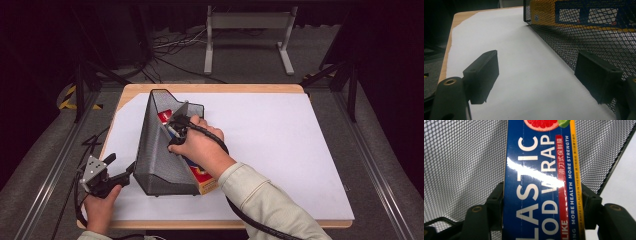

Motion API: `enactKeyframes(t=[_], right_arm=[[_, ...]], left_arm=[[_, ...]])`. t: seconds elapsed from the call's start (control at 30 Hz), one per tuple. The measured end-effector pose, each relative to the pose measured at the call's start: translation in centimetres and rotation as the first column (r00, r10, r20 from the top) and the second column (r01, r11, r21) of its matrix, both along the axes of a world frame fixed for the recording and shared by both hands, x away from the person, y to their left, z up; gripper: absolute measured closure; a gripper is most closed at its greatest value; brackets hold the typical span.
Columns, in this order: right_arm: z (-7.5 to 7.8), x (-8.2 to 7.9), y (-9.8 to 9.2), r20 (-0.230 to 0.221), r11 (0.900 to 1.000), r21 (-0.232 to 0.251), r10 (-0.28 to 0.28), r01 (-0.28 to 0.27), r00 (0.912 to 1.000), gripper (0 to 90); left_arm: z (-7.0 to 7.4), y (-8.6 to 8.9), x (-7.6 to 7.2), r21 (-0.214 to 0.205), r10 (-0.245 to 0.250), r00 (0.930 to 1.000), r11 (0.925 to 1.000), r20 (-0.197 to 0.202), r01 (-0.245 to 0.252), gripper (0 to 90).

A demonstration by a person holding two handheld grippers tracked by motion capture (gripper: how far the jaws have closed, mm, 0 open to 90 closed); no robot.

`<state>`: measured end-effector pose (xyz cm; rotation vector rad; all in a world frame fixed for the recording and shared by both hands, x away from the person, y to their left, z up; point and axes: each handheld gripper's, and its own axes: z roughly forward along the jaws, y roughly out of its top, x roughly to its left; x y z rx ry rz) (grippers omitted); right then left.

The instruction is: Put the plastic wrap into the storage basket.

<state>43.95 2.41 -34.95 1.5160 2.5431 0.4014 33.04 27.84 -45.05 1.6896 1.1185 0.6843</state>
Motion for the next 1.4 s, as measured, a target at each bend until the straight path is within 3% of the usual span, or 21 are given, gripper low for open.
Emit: enactKeyframes(t=[0.17, 0.27, 0.4, 0.63, 0.83, 0.93, 0.97, 1.13, 1.4], right_arm=[[0.5, 0.0, -0.5, 0.031, 0.9995, 0.001, 0.031, -0.031, 0.9990, 32.2], [0.8, 0.1, -1.0, 0.005, 0.9988, 0.040, 0.027, -0.027, 0.9996, 30.6], [1.0, 0.0, -1.3, 0.014, 0.9980, 0.052, 0.036, -0.037, 0.9992, 29.7], [2.3, -0.5, -2.1, 0.091, 0.9918, 0.107, 0.060, -0.070, 0.9940, 28.9], [3.8, -1.4, -3.1, 0.206, 0.9697, 0.202, 0.095, -0.137, 0.9739, 29.1], [3.9, -1.6, -3.4, 0.221, 0.9656, 0.214, 0.099, -0.148, 0.9703, 29.2], [4.3, -2.1, -3.9, 0.247, 0.9557, 0.241, 0.109, -0.169, 0.9630, 29.2], [5.5, -3.0, -5.4, 0.327, 0.9333, 0.281, 0.125, -0.223, 0.9366, 29.0], [7.0, -4.3, -7.5, 0.386, 0.9150, 0.317, 0.117, -0.250, 0.9152, 27.0]], left_arm=[[0.0, 0.0, 0.0, -0.001, 0.004, 1.0000, 1.0000, 0.003, -0.004, 20.4], [0.0, -0.1, 0.1, 0.003, 0.003, 1.0000, 1.0000, 0.002, -0.003, 20.3], [0.0, 0.0, 0.1, 0.003, 0.003, 1.0000, 1.0000, 0.003, -0.003, 20.3], [0.1, 0.1, 0.0, -0.009, 0.024, 0.9996, 0.9997, 0.017, -0.024, 20.8], [0.4, 0.2, 0.0, -0.016, 0.027, 0.9990, 0.9995, 0.036, -0.026, 20.7], [0.5, 0.2, 0.0, -0.009, 0.027, 0.9988, 0.9996, 0.041, -0.026, 20.5], [0.5, 0.2, 0.1, -0.009, 0.027, 0.9988, 0.9996, 0.042, -0.026, 20.5], [0.7, 0.2, 0.1, -0.019, 0.026, 0.9987, 0.9995, 0.044, -0.025, 20.5], [0.7, -0.1, 0.5, -0.026, 0.019, 0.9989, 0.9995, 0.044, -0.018, 20.6]])
